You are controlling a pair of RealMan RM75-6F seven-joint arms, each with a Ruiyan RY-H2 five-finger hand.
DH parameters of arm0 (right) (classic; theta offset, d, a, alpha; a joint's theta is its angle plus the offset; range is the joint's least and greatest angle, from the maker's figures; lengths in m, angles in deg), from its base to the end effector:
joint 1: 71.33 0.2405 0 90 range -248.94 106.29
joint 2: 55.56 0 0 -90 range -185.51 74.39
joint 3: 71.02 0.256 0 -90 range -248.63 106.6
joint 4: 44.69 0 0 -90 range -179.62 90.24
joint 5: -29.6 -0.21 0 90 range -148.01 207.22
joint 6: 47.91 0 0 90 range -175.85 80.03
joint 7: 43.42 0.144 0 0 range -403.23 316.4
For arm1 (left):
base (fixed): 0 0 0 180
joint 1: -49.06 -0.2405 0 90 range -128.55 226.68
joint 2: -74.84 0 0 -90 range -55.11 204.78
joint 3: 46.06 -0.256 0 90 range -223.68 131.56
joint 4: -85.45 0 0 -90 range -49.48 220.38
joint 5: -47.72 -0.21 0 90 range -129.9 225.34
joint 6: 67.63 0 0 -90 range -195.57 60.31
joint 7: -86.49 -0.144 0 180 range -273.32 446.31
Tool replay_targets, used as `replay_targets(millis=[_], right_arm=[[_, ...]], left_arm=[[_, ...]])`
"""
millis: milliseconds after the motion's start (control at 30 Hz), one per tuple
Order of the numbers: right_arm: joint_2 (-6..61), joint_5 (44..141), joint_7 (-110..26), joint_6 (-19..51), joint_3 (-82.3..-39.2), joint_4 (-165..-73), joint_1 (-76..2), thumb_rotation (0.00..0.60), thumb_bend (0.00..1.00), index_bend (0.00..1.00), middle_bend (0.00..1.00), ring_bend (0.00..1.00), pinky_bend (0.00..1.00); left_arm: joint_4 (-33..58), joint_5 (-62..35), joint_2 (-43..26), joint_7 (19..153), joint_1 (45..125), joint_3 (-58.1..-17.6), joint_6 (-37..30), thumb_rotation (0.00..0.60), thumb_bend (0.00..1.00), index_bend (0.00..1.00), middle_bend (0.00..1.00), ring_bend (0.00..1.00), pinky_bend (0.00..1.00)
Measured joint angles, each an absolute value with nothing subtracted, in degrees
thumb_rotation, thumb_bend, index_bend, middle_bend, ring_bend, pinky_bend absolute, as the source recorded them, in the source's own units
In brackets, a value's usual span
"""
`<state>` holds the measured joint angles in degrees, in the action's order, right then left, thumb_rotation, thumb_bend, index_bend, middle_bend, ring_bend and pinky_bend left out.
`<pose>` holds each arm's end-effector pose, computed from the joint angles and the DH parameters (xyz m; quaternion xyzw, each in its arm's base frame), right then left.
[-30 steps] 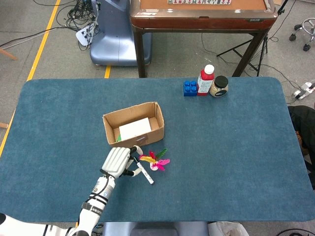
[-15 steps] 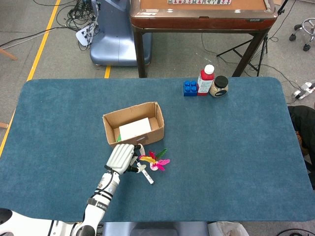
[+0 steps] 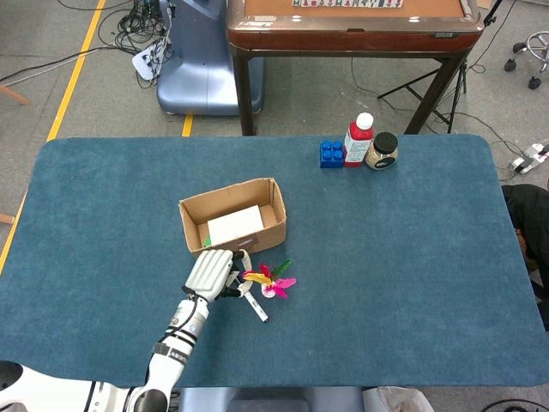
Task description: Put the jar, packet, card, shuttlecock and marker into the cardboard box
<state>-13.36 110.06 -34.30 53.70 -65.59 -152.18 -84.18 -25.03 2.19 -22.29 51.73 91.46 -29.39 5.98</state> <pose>-0.3009 -0.0908 0.2951 0.4502 -0.3729 0.3874 0.7129 -0.0531 0.2808 -0.0190 -0.6371 -0.5167 -0.4371 0.3689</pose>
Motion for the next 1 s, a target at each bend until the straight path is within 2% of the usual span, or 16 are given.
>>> replay_targets(millis=[233, 500, 667, 833, 1000], right_arm=[[-13.4, 110.1, -34.2, 53.7, -65.6, -152.1, -84.2, 0.6, 0.19, 0.26, 0.35, 0.26, 0.39], [-13.5, 110.1, -33.9, 53.9, -65.6, -152.1, -84.3, 0.6, 0.19, 0.26, 0.35, 0.26, 0.39], [-13.5, 110.2, -33.7, 54.0, -65.6, -152.1, -84.4, 0.6, 0.19, 0.26, 0.35, 0.26, 0.39], [-13.5, 110.2, -33.6, 54.0, -65.6, -152.0, -84.4, 0.6, 0.19, 0.26, 0.35, 0.26, 0.39], [-13.5, 110.2, -33.6, 53.9, -65.6, -152.0, -84.3, 0.6, 0.19, 0.26, 0.35, 0.26, 0.39]], left_arm=[[-25.7, 3.0, -22.1, 51.8, 92.0, -29.5, 5.8, 0.408, 0.3, 0.53, 1.0, 1.0, 1.0], [-26.1, 4.6, -21.8, 51.2, 92.7, -29.9, 5.2, 0.366, 0.3, 0.48, 1.0, 1.0, 1.0], [-26.0, 4.9, -22.0, 51.0, 93.3, -30.0, 5.3, 0.38, 0.3, 0.47, 1.0, 1.0, 1.0], [-25.7, 4.6, -22.3, 51.2, 93.5, -30.1, 5.8, 0.509, 0.3, 0.48, 1.0, 1.0, 1.0], [-25.6, 4.1, -22.4, 51.5, 93.5, -30.4, 6.1, 0.552, 0.3, 0.49, 1.0, 1.0, 1.0]])
